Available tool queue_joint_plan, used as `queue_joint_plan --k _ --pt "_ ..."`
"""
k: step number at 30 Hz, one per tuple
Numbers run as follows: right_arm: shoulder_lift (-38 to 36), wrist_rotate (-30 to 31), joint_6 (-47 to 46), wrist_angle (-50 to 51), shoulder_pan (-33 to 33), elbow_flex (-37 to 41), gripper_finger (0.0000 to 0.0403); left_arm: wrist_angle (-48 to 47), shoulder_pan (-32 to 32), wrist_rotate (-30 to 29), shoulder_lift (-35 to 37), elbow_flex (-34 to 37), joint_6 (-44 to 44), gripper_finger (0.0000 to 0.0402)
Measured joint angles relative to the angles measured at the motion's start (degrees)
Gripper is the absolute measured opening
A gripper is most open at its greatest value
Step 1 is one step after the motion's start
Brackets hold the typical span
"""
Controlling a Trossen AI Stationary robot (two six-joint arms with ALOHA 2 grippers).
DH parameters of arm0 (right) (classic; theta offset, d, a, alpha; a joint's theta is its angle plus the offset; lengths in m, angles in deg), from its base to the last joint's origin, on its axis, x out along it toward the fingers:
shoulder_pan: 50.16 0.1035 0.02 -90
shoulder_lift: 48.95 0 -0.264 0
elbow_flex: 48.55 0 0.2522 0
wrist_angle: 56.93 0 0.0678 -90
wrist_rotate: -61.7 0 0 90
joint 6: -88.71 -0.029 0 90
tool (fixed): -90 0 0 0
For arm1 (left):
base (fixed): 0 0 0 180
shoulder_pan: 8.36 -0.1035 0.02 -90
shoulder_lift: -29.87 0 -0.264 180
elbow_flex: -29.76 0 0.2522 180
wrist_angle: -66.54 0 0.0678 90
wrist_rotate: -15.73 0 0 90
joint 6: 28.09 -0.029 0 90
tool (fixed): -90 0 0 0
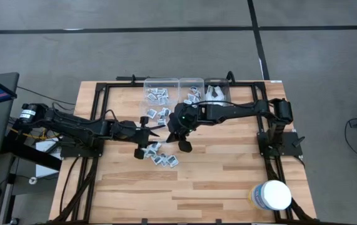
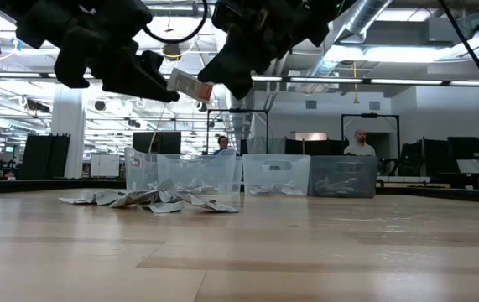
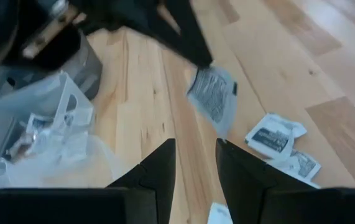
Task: Pick & Place First Aid Supplies
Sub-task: Put the ointment pack into the top left transparent bin
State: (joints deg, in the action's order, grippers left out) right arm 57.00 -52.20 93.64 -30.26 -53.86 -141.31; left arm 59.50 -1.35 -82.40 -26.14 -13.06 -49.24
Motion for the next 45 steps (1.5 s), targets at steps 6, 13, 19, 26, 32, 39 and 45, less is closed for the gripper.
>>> queue_joint_plan --k 6,13,19,26,32,39,45 --pt "0.2 2.16 -0.04 -1.6 -0.24 -0.01 0.0 3.6 0.0 2.74 -0.02 0.01 -3.53 0.0115" --pt "0.2 2.96 -0.06 -2.68 -0.2 -0.02 0.0 4.99 -0.01 3.73 -1.26 0.0 -3.91 0.0115" --pt "0.22 2.96 -0.98 -1.97 -0.17 -0.02 0.0 6.67 -0.01 3.94 -2.94 0.0 -2.61 0.0115" --pt "0.26 2.97 -0.85 2.27 1.02 -0.02 0.0003 6.69 -0.43 4.03 -4.47 0.0 1.87 0.0115" --pt "0.26 5.58 4.17 5.88 3.48 0.8 0.0032 6.04 -0.41 3.9 -4.48 0.0 2.12 0.0115" --pt "0.26 15.71 13.88 8.09 8.04 1.81 0.0084 2.36 -0.36 3.89 -4.48 0.0 1.52 0.0115" --pt "1.38 20.86 20.34 5.5 11.87 1.84 0.0118 -2.88 2.13 3.2 -4.46 0.0 -3.7 0.0115"
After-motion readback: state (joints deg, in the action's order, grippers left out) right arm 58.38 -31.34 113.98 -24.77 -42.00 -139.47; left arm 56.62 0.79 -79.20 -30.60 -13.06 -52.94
